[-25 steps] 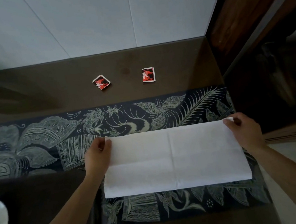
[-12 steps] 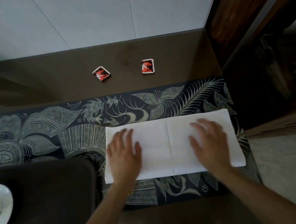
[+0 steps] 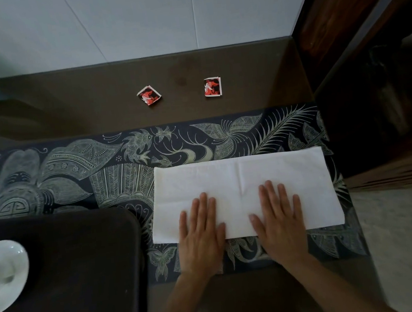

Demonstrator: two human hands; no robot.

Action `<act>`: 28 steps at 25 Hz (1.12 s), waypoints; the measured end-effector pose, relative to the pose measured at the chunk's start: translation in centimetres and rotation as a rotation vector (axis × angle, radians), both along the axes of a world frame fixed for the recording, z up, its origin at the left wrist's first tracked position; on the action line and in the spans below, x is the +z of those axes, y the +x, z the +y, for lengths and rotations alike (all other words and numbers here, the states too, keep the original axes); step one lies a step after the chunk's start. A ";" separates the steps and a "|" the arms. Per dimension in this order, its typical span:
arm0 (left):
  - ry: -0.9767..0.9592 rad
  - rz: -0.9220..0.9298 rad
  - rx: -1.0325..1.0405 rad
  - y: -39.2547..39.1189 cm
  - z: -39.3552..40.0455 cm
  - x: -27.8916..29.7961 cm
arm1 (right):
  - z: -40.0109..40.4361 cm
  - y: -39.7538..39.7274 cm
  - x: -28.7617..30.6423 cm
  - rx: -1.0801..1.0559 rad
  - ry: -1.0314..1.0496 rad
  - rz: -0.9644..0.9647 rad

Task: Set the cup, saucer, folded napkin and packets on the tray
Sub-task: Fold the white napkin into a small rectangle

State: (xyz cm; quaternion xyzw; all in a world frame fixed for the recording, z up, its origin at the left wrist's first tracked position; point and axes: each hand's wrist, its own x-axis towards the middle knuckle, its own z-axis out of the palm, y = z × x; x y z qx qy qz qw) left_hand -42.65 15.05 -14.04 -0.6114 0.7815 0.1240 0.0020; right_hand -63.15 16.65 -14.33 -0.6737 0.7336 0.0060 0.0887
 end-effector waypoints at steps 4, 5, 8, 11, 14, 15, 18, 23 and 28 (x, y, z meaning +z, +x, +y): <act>-0.026 -0.029 0.080 4.9 -0.3 0.0 | 0.8 -4.2 0.0 -0.140 0.011 0.029; -0.029 -0.030 0.099 5.9 -0.3 0.1 | 1.1 -5.2 0.1 -0.180 0.010 0.021; -0.003 -0.013 0.123 7.3 -0.2 0.3 | 2.0 -7.3 0.5 -0.252 0.010 0.005; 0.053 0.011 0.127 7.3 -0.4 0.8 | 2.2 -7.5 0.7 -0.258 0.025 0.007; 0.137 0.099 0.289 6.8 -1.3 2.1 | 2.2 -7.3 1.0 -0.265 0.032 0.019; 0.151 0.124 0.375 6.4 -1.8 2.7 | 2.5 -7.3 1.1 -0.253 0.037 0.026; 0.185 0.202 0.615 5.4 -4.2 4.4 | 4.2 -7.3 1.3 -0.211 0.056 0.033; 0.370 0.359 0.901 6.2 -7.8 5.3 | 6.7 -7.2 2.4 -0.237 0.114 0.046; 0.459 0.385 0.876 6.6 -9.4 5.5 | 7.6 -7.2 3.0 -0.247 0.139 0.083</act>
